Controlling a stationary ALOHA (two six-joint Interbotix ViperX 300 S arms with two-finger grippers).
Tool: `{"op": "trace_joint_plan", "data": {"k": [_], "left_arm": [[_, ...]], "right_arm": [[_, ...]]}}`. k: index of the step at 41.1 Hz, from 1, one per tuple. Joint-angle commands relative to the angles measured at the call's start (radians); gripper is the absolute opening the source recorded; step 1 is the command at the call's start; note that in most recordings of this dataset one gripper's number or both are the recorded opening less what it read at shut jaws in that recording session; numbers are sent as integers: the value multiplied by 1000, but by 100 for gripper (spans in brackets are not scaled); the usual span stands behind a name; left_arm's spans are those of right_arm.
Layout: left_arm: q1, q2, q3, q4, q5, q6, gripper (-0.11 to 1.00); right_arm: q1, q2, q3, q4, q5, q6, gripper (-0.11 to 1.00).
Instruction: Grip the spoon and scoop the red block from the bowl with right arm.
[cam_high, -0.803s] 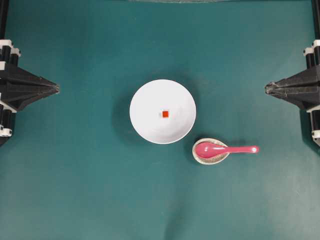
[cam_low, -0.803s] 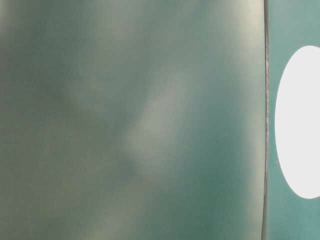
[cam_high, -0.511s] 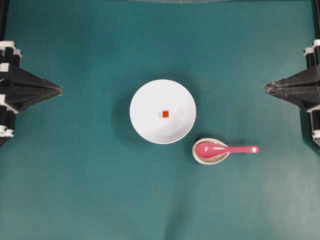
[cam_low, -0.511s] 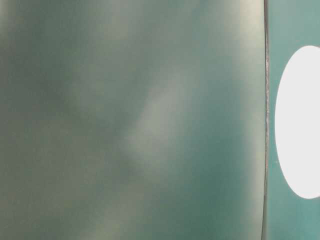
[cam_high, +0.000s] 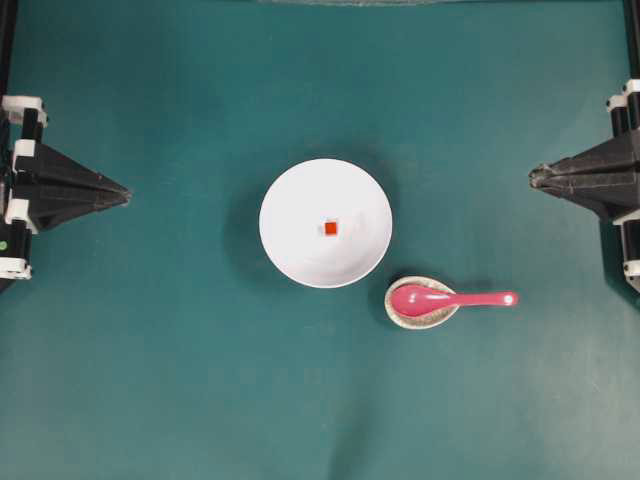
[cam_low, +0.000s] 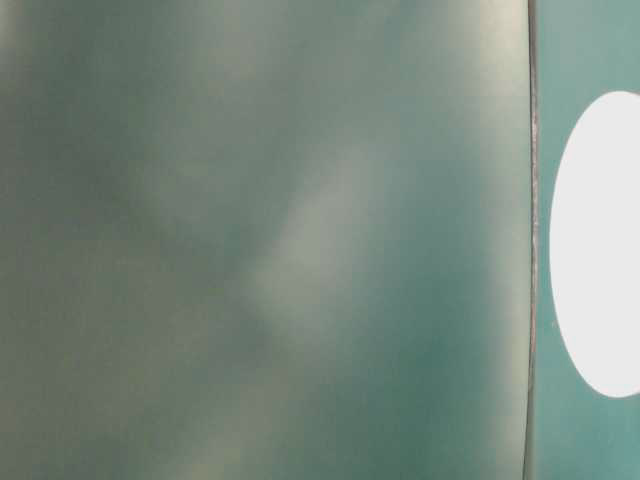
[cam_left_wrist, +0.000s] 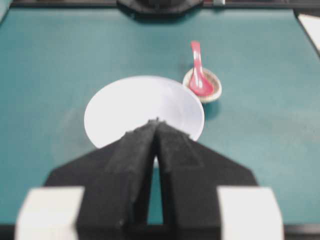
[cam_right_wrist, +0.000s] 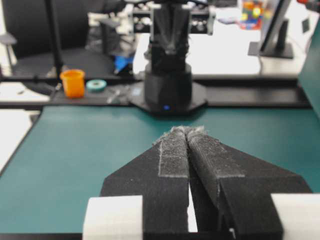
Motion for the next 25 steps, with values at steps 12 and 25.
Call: {"op": "trace_joint_plan", "data": {"k": [12, 25], "left_arm": [[23, 5, -25, 5, 61, 3, 0], [41, 5, -23, 3, 86, 3, 0]], "right_arm": [[12, 51, -14, 0, -5, 0, 32], [35, 121, 46, 3, -29, 3, 48]]}}
